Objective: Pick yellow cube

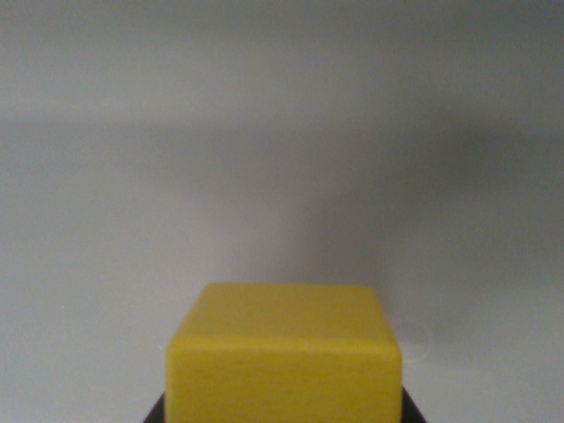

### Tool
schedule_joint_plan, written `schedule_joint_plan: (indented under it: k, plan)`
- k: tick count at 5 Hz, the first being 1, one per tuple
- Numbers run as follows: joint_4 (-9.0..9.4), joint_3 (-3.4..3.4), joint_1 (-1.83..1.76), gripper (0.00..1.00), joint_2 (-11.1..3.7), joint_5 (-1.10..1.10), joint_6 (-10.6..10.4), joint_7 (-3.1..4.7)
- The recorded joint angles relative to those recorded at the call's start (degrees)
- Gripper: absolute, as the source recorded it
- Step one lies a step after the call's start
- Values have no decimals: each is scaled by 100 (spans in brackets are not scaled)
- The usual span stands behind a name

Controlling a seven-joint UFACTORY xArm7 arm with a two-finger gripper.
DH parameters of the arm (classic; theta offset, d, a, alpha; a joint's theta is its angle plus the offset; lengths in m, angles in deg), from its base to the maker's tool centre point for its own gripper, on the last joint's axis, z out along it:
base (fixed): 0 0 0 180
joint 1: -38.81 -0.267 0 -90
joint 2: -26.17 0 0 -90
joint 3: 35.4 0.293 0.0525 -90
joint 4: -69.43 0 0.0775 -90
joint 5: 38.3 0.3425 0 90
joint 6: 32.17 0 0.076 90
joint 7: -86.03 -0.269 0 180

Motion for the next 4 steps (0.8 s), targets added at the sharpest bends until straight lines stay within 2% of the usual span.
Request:
schedule_joint_plan:
  k: [1,2,3,4]
  plan:
    - [-134,-2,1,100,73,-7,206,-14]
    - [-134,-2,1,100,73,-7,206,-14]
    - [-276,-4,3,100,151,-14,426,-28]
    - [-276,-4,3,100,151,-14,426,-28]
